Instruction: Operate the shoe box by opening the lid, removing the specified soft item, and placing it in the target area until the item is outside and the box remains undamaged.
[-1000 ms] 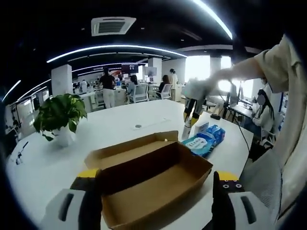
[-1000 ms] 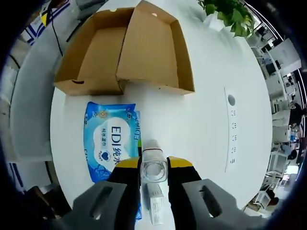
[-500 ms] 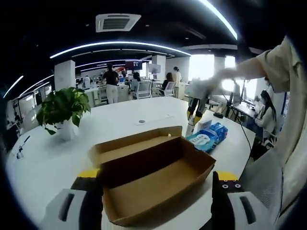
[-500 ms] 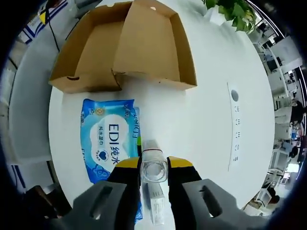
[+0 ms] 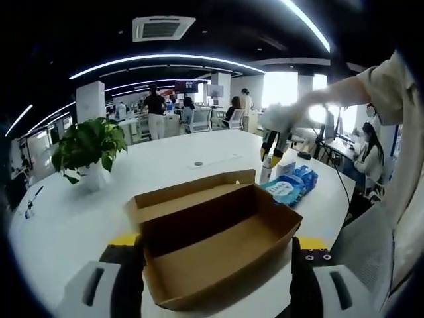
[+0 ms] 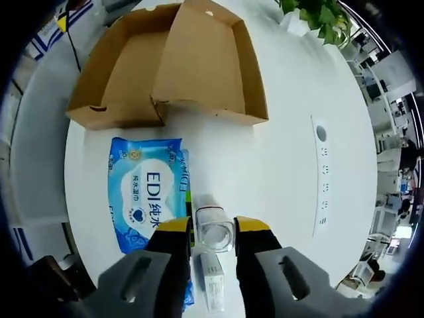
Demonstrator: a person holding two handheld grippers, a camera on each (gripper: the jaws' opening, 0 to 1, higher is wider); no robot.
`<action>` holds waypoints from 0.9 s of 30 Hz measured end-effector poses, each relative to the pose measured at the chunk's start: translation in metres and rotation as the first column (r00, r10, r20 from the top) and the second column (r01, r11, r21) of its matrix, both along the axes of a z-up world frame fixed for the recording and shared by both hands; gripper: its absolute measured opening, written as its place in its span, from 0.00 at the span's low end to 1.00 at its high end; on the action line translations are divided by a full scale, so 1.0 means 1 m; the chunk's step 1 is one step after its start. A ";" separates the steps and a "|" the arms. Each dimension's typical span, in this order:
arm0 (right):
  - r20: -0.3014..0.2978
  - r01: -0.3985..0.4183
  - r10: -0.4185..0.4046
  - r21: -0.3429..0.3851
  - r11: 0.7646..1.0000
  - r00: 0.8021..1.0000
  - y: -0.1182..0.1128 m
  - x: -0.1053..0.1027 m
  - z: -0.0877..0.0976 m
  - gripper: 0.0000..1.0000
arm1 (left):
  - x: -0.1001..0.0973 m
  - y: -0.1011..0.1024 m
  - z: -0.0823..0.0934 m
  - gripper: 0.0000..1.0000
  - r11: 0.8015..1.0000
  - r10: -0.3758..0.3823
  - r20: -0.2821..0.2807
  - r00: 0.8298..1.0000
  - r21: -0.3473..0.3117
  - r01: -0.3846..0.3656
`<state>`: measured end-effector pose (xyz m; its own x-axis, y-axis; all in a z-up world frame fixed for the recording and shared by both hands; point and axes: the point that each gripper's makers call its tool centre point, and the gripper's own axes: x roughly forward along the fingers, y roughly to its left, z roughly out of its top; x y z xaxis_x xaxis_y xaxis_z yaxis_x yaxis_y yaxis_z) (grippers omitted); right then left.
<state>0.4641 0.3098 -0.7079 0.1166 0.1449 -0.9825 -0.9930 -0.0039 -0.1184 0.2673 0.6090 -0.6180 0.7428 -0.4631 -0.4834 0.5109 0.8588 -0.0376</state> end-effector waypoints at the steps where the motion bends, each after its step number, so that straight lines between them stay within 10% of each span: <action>1: 0.000 0.000 0.000 0.002 1.000 1.000 0.000 0.000 0.000 0.25 | 0.000 0.002 -0.001 0.93 1.000 0.006 -0.004 1.000 0.004 -0.006; 27: 0.110 0.045 -0.064 0.167 0.985 0.992 0.034 0.012 0.037 0.32 | 0.006 0.065 -0.049 0.43 0.969 0.237 -0.148 0.960 0.102 -0.224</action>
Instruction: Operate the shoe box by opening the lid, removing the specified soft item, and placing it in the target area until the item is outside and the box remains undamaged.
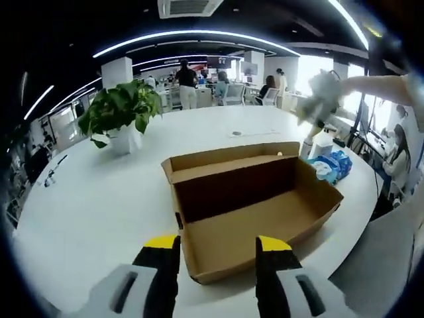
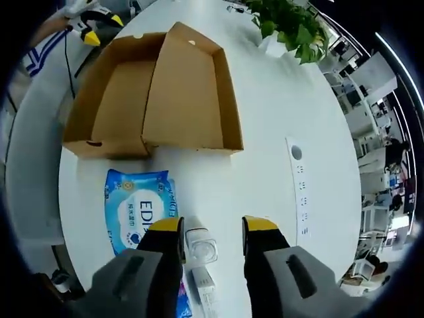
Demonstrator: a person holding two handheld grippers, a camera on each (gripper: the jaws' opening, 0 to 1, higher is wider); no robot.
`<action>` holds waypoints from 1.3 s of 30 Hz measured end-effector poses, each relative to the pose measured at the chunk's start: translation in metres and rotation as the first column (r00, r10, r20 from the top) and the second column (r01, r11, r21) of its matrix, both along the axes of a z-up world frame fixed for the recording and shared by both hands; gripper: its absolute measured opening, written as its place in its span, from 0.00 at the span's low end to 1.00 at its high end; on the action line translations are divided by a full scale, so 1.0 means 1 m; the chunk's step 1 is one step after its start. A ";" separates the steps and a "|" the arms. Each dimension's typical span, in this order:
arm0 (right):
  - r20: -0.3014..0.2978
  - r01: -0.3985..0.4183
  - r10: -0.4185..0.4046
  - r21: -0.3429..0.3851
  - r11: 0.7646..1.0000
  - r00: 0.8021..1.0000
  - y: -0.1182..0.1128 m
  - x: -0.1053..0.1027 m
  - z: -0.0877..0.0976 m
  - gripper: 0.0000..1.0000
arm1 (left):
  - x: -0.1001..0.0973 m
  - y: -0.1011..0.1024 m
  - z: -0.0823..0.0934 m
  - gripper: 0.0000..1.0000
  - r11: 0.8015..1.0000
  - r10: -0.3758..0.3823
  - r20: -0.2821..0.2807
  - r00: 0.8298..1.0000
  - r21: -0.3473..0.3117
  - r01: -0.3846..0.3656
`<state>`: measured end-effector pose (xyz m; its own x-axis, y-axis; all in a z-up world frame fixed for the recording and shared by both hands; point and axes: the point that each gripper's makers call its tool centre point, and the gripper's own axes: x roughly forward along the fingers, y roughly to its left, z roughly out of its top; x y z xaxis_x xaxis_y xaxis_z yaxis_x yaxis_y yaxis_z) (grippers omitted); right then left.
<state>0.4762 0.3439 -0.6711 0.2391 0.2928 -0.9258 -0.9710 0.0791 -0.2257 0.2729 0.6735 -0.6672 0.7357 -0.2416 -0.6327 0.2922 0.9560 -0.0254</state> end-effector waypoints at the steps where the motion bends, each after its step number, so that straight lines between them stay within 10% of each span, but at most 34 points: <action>1: 0.005 0.004 -0.004 0.012 1.000 1.000 0.004 0.001 0.001 0.32 | 0.001 0.004 -0.003 0.41 1.000 0.016 -0.008 1.000 -0.002 -0.016; 25: -0.010 0.210 -0.213 0.204 0.956 0.977 0.066 0.027 -0.015 0.32 | -0.002 0.033 -0.040 0.05 0.980 0.197 -0.195 0.961 0.030 -0.195; 39: -0.128 0.433 -0.414 0.294 0.852 0.901 0.083 0.044 -0.035 0.30 | -0.002 0.032 -0.042 0.04 0.981 0.191 -0.225 0.955 0.066 -0.181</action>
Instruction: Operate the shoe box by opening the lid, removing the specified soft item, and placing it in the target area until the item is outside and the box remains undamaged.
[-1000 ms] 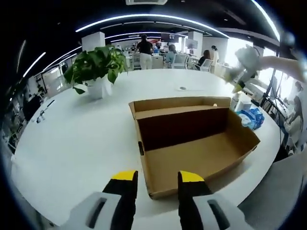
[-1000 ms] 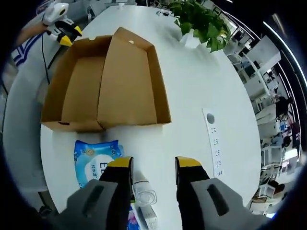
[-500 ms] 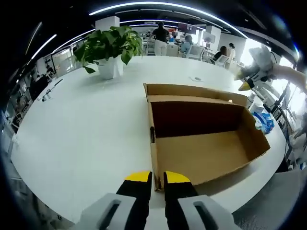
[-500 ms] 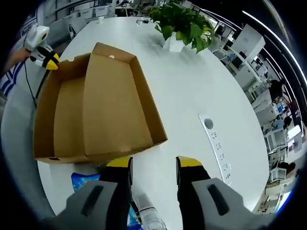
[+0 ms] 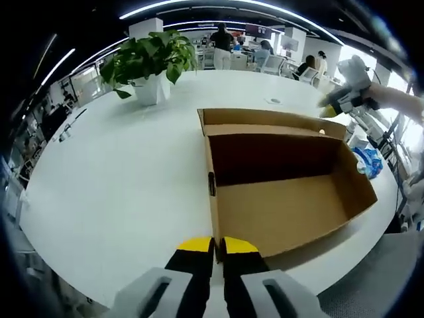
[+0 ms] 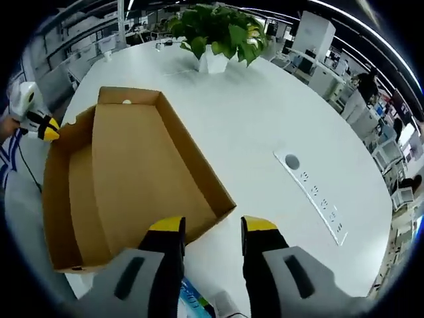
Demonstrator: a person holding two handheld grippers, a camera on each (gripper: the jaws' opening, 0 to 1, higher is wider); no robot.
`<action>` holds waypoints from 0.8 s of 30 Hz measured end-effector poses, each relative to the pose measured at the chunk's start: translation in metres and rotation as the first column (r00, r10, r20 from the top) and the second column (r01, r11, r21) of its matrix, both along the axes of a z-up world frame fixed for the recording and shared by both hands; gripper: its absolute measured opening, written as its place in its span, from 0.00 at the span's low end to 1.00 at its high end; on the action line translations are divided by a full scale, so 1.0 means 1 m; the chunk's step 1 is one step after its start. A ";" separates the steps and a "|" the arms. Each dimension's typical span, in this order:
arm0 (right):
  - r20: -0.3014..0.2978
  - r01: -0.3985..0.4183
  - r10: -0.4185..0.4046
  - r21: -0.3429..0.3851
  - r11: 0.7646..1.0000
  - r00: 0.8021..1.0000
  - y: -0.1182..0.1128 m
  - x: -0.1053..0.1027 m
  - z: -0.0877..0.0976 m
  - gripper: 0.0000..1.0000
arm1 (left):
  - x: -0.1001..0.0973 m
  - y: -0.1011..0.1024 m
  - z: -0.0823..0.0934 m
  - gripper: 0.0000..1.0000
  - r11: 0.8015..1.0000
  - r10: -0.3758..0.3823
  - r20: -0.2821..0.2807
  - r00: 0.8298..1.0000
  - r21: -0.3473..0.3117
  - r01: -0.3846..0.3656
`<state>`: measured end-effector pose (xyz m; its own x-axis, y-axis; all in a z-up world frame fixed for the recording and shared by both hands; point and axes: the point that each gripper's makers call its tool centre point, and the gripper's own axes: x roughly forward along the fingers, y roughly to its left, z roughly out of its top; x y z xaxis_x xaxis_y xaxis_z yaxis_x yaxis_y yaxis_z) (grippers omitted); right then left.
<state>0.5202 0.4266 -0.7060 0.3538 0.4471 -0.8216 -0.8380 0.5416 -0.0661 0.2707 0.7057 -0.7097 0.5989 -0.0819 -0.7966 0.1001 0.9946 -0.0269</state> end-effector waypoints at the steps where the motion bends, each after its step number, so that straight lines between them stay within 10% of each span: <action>1: -0.008 0.016 -0.016 0.004 1.000 1.000 0.000 0.000 -0.002 0.30 | 0.000 0.000 0.000 0.04 1.000 -0.001 0.001 1.000 0.002 0.001; 18: -0.230 0.329 -0.312 0.042 0.943 0.922 0.001 0.000 -0.042 0.19 | 0.000 0.001 -0.001 0.04 1.000 0.000 -0.012 1.000 -0.006 0.000; 24: -0.196 0.329 -0.320 0.015 0.944 0.927 0.003 -0.009 -0.042 0.11 | 0.000 0.002 -0.002 0.04 1.000 0.006 -0.008 1.000 -0.014 -0.006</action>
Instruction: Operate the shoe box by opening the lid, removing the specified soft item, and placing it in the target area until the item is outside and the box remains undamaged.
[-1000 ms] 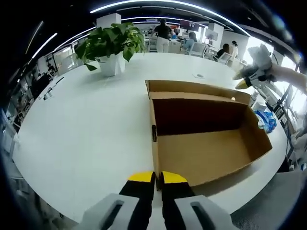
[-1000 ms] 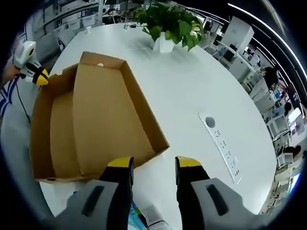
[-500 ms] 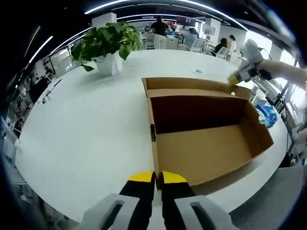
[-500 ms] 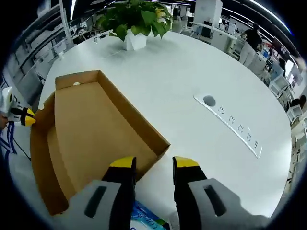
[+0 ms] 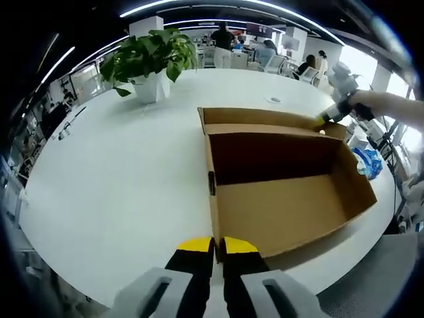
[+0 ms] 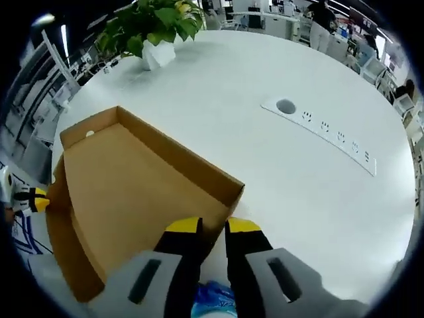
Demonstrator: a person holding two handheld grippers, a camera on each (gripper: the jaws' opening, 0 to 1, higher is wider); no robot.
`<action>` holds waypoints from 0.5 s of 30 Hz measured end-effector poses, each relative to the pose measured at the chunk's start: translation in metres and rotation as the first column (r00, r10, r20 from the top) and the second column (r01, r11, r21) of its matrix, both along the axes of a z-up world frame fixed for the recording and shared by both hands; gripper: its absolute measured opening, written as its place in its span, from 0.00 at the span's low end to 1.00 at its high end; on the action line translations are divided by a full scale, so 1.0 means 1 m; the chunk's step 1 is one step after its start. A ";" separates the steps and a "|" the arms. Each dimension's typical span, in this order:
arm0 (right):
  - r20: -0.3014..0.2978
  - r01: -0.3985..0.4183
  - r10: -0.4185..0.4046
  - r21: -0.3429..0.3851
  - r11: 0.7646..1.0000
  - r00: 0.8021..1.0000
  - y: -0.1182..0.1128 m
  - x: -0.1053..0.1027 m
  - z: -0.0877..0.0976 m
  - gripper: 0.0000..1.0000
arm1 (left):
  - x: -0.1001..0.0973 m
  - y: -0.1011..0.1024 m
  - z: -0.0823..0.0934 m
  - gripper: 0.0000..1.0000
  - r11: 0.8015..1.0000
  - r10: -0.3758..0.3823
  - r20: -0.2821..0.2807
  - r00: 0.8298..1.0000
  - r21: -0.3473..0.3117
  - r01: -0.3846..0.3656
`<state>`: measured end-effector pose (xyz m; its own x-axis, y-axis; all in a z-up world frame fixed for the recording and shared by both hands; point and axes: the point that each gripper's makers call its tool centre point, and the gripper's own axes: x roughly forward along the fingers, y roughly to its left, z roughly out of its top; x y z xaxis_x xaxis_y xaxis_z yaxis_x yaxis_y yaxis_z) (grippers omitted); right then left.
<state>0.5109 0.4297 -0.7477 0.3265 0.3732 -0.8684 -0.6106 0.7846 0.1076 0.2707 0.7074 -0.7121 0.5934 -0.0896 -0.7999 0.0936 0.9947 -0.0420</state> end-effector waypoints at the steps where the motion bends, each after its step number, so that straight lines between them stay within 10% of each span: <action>1: 0.006 -0.001 0.001 -0.004 1.000 1.000 0.001 0.000 0.000 0.10 | 0.000 0.000 0.000 0.04 1.000 0.000 0.000 1.000 0.000 0.000; 15: 0.077 0.011 -0.012 0.020 1.000 0.997 -0.002 0.005 0.022 0.08 | -0.001 0.000 -0.001 0.04 1.000 -0.010 -0.003 1.000 0.018 0.010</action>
